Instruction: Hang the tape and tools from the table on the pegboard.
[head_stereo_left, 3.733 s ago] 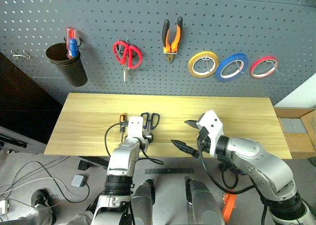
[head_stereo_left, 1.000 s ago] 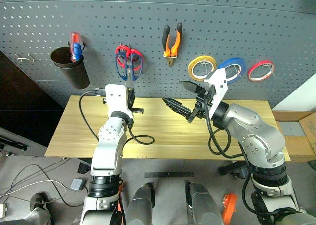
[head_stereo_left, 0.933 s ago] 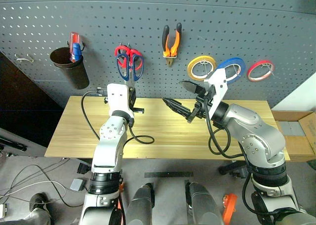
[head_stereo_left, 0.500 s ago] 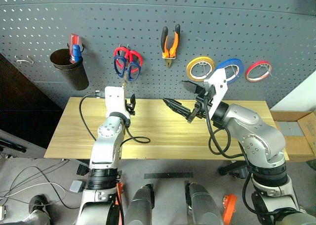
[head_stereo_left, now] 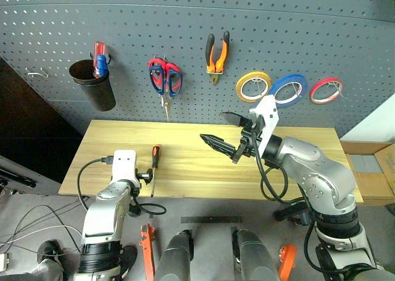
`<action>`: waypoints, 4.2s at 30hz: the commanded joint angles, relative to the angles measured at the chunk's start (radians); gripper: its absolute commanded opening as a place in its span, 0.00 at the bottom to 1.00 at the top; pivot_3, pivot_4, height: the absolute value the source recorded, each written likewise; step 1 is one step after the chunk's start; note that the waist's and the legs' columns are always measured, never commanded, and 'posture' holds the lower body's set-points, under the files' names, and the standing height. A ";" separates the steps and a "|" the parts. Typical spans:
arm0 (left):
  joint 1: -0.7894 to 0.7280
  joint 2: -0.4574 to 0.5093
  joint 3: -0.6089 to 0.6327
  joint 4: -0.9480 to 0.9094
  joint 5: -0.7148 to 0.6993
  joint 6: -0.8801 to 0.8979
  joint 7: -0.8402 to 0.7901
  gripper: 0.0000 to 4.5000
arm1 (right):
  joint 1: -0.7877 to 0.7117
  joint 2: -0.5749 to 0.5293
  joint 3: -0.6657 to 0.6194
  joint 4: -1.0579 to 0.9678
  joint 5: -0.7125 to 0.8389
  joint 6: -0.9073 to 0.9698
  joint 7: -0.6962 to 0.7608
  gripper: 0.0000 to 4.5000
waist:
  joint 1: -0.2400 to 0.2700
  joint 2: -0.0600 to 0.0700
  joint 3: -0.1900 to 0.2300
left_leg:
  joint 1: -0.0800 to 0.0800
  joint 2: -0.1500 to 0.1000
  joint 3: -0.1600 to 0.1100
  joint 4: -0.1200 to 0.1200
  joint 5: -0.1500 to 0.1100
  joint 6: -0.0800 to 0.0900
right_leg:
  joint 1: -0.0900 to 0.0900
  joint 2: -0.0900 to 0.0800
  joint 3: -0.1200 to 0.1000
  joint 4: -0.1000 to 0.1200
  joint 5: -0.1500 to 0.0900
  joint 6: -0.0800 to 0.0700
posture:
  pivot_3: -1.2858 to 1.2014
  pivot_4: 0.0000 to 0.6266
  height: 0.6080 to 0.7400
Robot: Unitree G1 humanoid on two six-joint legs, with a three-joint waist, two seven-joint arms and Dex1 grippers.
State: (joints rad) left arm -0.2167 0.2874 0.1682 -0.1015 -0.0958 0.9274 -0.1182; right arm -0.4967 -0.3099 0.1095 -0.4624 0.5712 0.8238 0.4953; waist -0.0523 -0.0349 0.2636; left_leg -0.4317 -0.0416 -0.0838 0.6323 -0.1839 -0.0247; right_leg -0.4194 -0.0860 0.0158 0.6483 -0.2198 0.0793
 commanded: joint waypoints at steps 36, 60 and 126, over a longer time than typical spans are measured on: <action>-0.393 0.024 0.016 0.617 -0.010 -0.087 -0.002 0.61 | 0.066 -0.088 0.173 -0.065 -0.102 0.066 0.049 1.00 | -0.005 0.000 0.000 | 0.000 0.000 0.000 -0.003 0.000 0.000 | -0.001 0.000 0.000 -0.002 -0.001 0.000 | 0.47 0.42 1.00; 0.107 -0.027 0.130 -0.429 -0.024 -0.375 0.048 0.09 | -0.069 0.042 0.035 0.034 0.026 -0.032 0.109 1.00 | 0.021 -0.001 -0.004 | -0.001 0.001 -0.004 -0.004 -0.001 -0.001 | -0.001 -0.002 0.001 -0.005 -0.001 -0.002 | 0.50 0.29 1.00; -0.681 0.281 0.146 0.873 0.043 -1.325 0.074 0.09 | -0.151 0.110 0.039 -0.062 -0.064 0.007 -0.044 1.00 | -0.012 -0.001 -0.026 | 0.009 0.005 -0.001 -0.005 0.001 -0.006 | 0.005 0.011 0.000 -0.003 0.004 -0.009 | 0.46 0.43 1.00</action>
State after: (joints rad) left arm -0.8985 0.5584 0.3107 0.8038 -0.0589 -0.3956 -0.0685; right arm -0.6466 -0.1962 0.1761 -0.4698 0.4901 0.8302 0.4546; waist -0.0643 -0.0359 0.2372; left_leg -0.4252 -0.0368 -0.0847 0.6268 -0.1825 -0.0309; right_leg -0.4168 -0.0746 0.0160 0.6458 -0.2156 0.0704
